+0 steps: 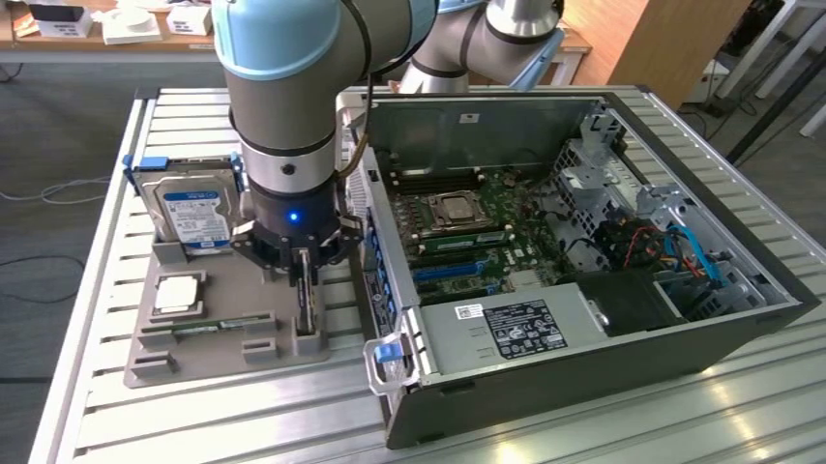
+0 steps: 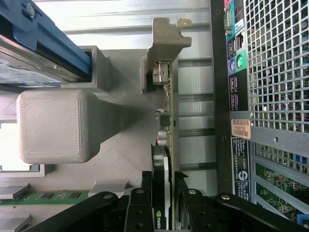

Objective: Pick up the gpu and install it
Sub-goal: 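Pick up the gpu and move the gpu toward the slot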

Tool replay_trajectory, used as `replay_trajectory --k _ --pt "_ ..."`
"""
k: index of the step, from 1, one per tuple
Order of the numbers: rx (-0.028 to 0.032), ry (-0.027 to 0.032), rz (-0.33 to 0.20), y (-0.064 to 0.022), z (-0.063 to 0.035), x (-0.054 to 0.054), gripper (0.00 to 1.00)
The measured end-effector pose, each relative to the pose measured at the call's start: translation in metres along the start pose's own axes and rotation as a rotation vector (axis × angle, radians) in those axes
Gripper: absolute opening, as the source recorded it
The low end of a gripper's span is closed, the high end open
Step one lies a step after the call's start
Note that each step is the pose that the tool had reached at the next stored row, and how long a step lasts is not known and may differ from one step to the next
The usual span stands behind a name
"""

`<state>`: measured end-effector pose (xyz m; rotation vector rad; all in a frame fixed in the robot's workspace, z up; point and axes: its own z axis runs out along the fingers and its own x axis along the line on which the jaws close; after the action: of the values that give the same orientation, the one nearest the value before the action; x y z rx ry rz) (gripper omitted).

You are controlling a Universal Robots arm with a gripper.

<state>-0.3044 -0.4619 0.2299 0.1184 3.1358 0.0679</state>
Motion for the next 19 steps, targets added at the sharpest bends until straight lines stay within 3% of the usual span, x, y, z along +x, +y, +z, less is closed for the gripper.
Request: replay_trajectory --k 1,19 --pt "0.0001 -0.0002 0.000 0.0000 0.0000 0.0000 0.27" --pt "-0.0002 -0.0005 0.000 0.0001 -0.0003 -0.0001 0.27"
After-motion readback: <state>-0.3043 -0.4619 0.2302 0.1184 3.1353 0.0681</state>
